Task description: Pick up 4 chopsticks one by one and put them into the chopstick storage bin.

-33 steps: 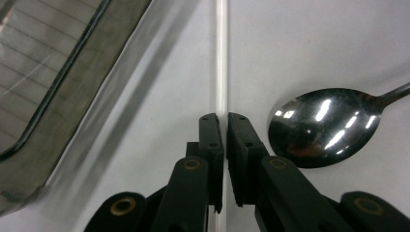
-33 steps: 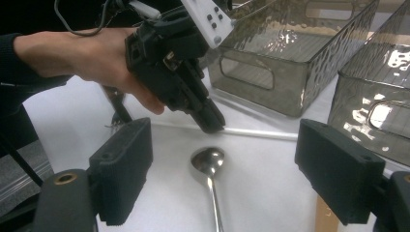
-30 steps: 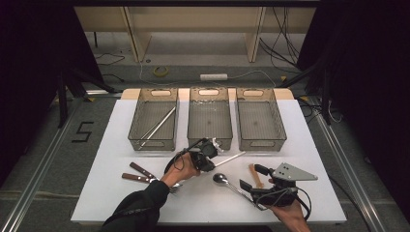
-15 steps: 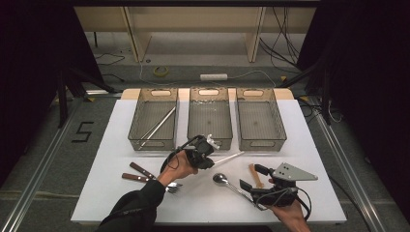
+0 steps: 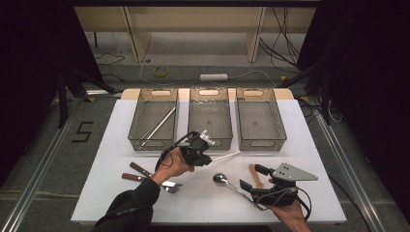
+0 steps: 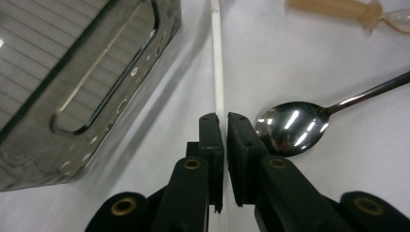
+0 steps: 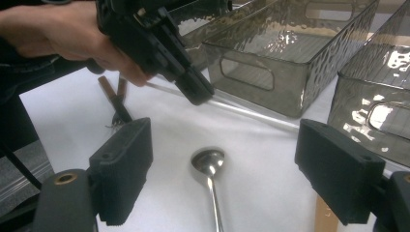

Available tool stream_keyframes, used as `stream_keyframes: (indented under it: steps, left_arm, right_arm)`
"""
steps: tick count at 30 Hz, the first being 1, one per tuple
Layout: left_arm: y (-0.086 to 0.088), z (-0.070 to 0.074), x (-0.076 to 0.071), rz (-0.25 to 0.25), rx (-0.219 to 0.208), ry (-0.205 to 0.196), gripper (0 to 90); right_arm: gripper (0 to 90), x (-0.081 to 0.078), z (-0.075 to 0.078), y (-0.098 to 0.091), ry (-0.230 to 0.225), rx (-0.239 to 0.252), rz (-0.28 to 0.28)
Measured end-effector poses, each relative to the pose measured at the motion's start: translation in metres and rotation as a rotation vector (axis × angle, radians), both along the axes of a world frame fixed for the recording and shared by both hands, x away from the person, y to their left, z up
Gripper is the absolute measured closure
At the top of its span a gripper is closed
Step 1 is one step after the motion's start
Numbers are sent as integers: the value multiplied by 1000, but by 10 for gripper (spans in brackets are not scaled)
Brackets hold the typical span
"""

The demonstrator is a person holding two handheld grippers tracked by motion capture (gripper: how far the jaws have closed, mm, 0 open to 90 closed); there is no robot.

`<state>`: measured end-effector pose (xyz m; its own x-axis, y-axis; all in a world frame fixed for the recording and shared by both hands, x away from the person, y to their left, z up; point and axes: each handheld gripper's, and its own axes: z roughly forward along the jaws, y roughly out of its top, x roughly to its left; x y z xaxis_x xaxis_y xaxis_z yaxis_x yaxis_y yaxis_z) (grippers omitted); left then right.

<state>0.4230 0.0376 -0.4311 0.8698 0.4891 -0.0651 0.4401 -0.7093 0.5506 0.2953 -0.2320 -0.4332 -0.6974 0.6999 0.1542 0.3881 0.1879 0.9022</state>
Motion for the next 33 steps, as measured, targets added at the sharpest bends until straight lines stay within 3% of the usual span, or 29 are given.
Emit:
stream_keyframes:
  steps: [10, 20, 27, 33]
  left_arm:
    - [7, 16, -4, -12, -32, -2, 848]
    - [14, 45, -13, -26, -107, -33, 847]
    - [34, 59, -6, 40, -166, -69, 847]
    - [59, 66, 5, 132, -197, -101, 847]
  right_arm:
    - [223, 0, 0, 0, 1, -1, 1]
    - [222, 0, 0, 0, 1, 0, 0]
    - [223, 0, 0, 0, 2, -2, -1]
    - [223, 1, 0, 0, 2, -2, -1]
